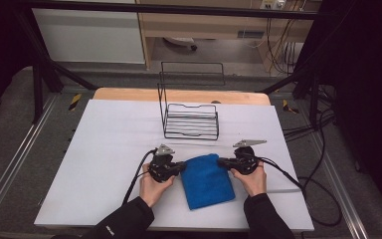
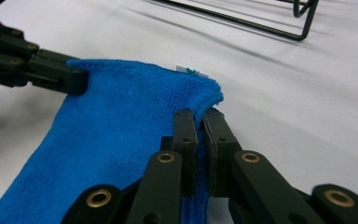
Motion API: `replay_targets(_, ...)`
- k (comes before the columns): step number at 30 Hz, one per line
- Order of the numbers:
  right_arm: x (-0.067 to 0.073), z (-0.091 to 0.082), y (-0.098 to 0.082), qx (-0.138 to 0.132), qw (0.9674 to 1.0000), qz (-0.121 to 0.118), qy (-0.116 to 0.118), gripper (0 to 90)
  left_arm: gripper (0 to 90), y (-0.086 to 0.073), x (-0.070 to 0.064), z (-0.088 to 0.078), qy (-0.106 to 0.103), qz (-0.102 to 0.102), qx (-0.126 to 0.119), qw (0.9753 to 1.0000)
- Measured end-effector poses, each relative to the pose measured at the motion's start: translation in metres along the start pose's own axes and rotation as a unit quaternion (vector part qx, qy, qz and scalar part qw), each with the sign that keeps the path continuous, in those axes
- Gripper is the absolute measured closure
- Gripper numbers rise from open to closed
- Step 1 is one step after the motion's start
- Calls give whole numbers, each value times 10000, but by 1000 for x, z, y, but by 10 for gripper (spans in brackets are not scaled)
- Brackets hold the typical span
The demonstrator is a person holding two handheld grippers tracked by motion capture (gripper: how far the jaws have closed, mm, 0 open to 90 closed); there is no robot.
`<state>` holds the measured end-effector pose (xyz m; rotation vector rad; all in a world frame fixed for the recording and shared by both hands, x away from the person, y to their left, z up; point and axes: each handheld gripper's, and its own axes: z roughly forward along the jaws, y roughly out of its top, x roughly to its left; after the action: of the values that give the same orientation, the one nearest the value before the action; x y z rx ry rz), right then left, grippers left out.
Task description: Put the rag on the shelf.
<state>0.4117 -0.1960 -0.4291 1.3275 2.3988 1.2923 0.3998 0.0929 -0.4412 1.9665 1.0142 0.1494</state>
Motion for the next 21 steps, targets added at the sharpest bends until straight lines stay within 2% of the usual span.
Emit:
replay_targets(11, 3, -11, 1, -331, 9994, -26, -34, 855, 855, 10, -8, -14, -61, 203, -296, 9993)
replay_targets(16, 4, -17, 3, -607, 9982, -35, -3, 855, 856, 15, -12, -21, -102, 269, -439, 9986)
replay_targets(21, 11, -23, 6, -854, 9960, -224, -103, 855, 856, 19, -16, -28, -35, 404, -563, 9976)
